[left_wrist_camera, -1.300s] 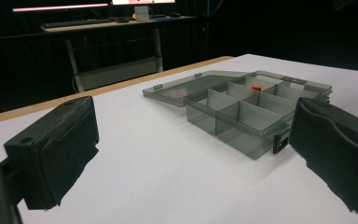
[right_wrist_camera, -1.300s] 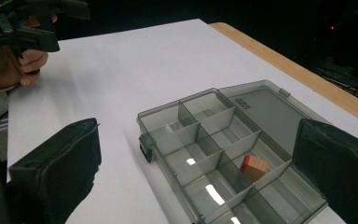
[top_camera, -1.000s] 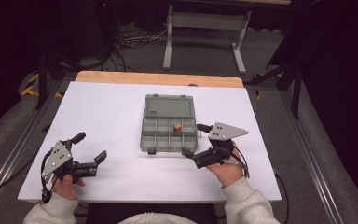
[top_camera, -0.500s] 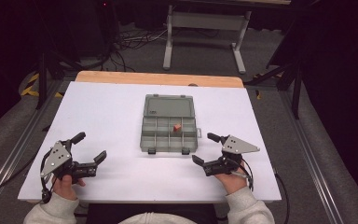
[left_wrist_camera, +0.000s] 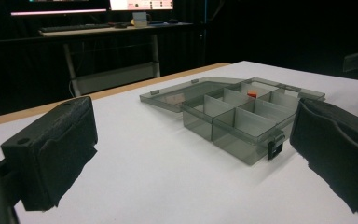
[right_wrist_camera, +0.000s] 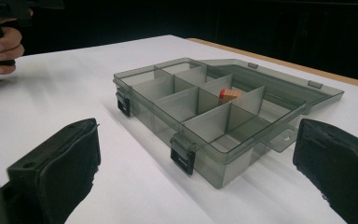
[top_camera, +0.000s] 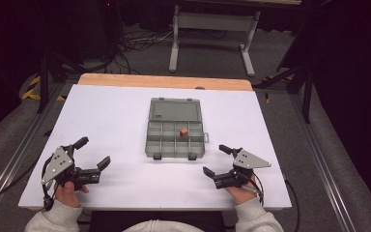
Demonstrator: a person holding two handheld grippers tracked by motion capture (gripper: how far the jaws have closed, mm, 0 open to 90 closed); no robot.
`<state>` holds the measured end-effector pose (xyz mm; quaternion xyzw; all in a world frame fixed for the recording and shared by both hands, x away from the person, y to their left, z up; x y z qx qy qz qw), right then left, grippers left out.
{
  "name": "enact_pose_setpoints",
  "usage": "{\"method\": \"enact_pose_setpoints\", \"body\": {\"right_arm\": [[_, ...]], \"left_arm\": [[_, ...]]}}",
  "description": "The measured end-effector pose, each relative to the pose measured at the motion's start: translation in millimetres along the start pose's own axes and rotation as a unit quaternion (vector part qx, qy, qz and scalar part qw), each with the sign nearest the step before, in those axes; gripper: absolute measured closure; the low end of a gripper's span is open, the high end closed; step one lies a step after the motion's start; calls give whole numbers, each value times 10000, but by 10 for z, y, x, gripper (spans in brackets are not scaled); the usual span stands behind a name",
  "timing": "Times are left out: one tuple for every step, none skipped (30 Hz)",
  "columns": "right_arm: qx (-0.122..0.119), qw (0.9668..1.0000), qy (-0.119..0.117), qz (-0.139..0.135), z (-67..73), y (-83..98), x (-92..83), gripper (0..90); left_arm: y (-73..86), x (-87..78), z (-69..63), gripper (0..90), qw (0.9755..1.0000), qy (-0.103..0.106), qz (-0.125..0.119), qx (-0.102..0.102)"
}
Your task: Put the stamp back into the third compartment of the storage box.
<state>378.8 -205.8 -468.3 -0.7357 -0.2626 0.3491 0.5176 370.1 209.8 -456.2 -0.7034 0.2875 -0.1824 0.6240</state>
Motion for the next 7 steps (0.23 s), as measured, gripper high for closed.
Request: {"method": "enact_pose_setpoints", "body": {"right_arm": [[-26, 10000, 24, -26, 0, -10, -7, 12], [-10, 10000, 39, -24, 3, -11, -9, 11], [-22, 10000, 45, -21, -1, -9, -7, 11], [0, 10000, 60, -23, -4, -9, -8, 11], [12, 10000, 59, -57, -6, -13, -12, 11], [15, 9999, 56, -83, -10, -16, -14, 11], [50, 9999, 70, -82, -15, -15, -20, 9]], "left_arm": [[1, 3, -5, 17, 10000, 6, -8, -10], [2, 5, -7, 17, 10000, 8, -6, -6], [3, 5, -9, 17, 10000, 9, -8, 7], [3, 6, -10, 16, 10000, 2, -12, 11], [4, 7, -11, 16, 10000, 2, -13, 10], [3, 8, -10, 16, 10000, -1, -33, 6], [5, 5, -8, 16, 10000, -4, -29, -4]]}}
Point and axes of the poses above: each handheld gripper's, and its own axes: x roughly forward along the jaws, y roughly out of its underside, z roughly to its left, the point moved 6 cm from there along x, roughly forward along the jaws, and after that the axes turned 11 degrees about -x, right-handed, at the moved point
